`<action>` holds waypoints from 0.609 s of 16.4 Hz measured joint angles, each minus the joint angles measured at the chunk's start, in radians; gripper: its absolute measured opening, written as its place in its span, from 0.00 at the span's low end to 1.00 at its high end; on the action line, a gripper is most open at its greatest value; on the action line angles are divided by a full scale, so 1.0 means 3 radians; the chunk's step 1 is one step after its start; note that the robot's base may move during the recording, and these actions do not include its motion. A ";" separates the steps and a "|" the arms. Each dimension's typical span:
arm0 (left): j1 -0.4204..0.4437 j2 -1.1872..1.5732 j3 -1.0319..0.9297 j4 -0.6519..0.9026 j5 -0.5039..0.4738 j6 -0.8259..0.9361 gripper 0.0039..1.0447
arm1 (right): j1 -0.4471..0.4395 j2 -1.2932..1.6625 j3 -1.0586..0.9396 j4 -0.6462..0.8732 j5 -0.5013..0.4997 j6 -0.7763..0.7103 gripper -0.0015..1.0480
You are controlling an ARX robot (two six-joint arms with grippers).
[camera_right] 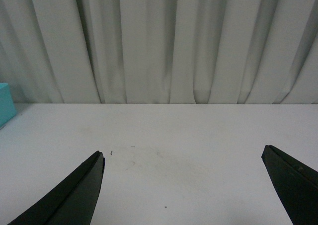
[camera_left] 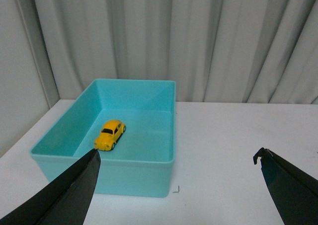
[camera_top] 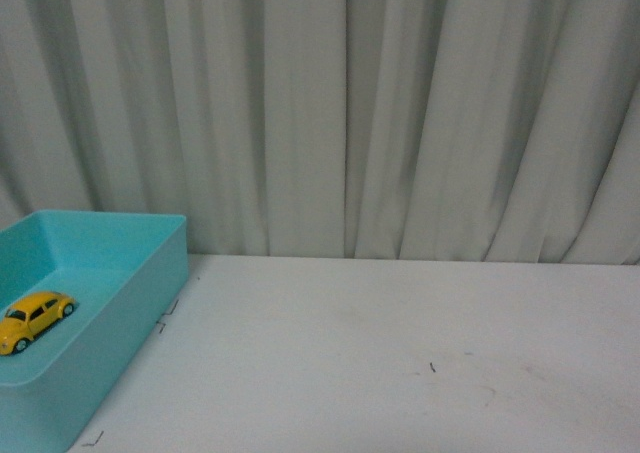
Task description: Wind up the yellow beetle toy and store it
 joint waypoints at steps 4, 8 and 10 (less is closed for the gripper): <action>0.0000 0.0000 0.0000 0.0003 0.0001 0.0000 0.94 | 0.0000 0.0000 0.0000 0.0005 0.0000 0.0000 0.94; 0.0000 0.0000 0.0000 0.0000 0.0001 0.0000 0.94 | 0.0000 0.0000 0.0000 0.0000 0.0000 0.0000 0.94; 0.0000 0.0000 0.0000 0.0000 0.0001 0.0000 0.94 | 0.0000 0.0000 0.0000 0.0000 0.0000 0.0000 0.94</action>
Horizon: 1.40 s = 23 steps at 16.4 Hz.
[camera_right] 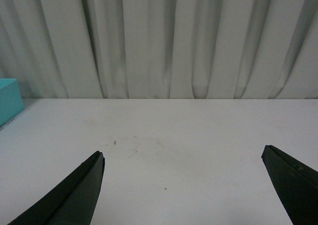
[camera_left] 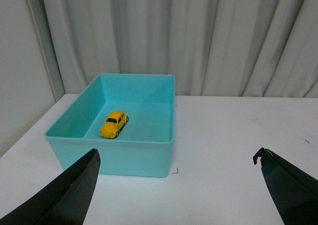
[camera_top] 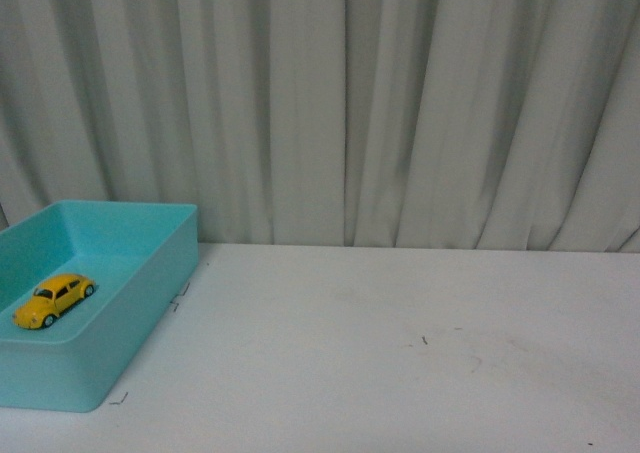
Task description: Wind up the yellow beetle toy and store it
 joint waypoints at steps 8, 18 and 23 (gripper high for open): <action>0.0000 0.0000 0.0000 0.0005 0.0000 0.0000 0.94 | 0.0000 0.0000 0.0000 0.0003 0.0000 0.0000 0.94; 0.0000 0.0000 0.0000 0.0001 0.0001 -0.0004 0.94 | 0.0000 0.0000 0.0000 -0.0003 0.0000 0.0010 0.94; 0.0000 0.0000 0.0000 0.0003 0.0003 -0.0004 0.94 | 0.0000 0.0000 0.0000 0.0000 0.0000 0.0013 0.94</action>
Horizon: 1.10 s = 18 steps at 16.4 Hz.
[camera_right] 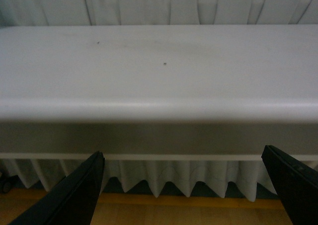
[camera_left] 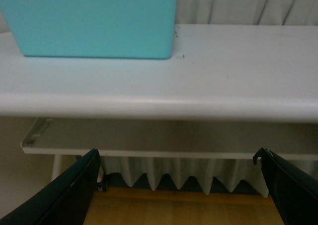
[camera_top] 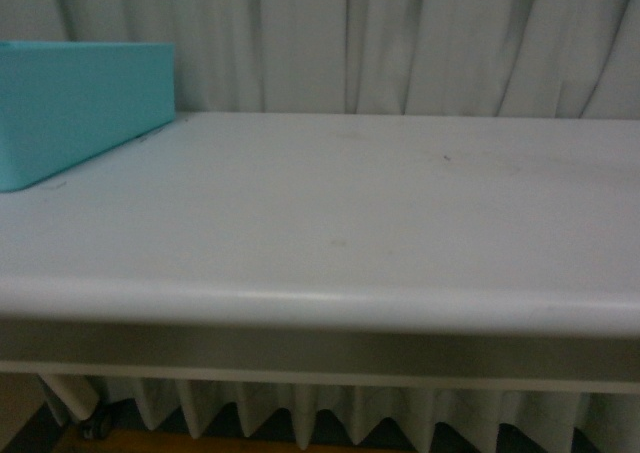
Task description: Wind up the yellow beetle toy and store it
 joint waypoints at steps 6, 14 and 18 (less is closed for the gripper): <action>0.0000 0.0001 0.0000 -0.0004 0.0000 -0.0001 0.94 | 0.0000 0.0000 0.0000 -0.0001 0.0000 0.0000 0.94; 0.0000 0.0000 0.0000 -0.0013 -0.0001 -0.0001 0.94 | 0.0000 0.0001 0.0000 -0.0009 0.0000 0.0000 0.94; 0.0000 0.0001 0.0000 -0.0009 -0.0003 -0.0001 0.94 | 0.0000 0.0001 0.0000 -0.0005 0.0000 0.0001 0.94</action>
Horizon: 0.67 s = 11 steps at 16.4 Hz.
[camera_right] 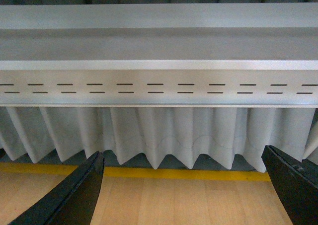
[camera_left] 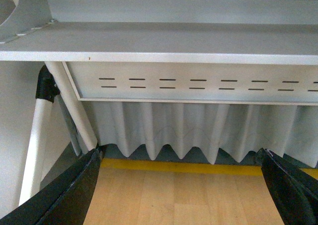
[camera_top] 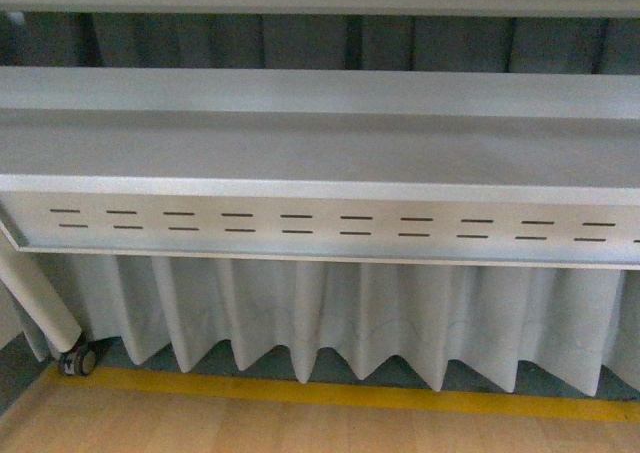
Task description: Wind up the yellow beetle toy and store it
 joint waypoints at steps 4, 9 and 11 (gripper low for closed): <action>0.0000 -0.0001 0.0000 0.0000 0.0000 0.0000 0.94 | 0.0000 0.0000 0.0000 0.0000 0.0001 0.0000 0.94; 0.0001 0.0000 0.0000 0.0001 0.0000 0.0000 0.94 | 0.0000 0.0000 0.0000 0.0000 0.0000 0.0000 0.94; 0.0000 0.0000 0.0000 0.0001 0.0000 0.0000 0.94 | 0.0000 0.0000 0.0000 0.0000 0.0001 -0.0001 0.94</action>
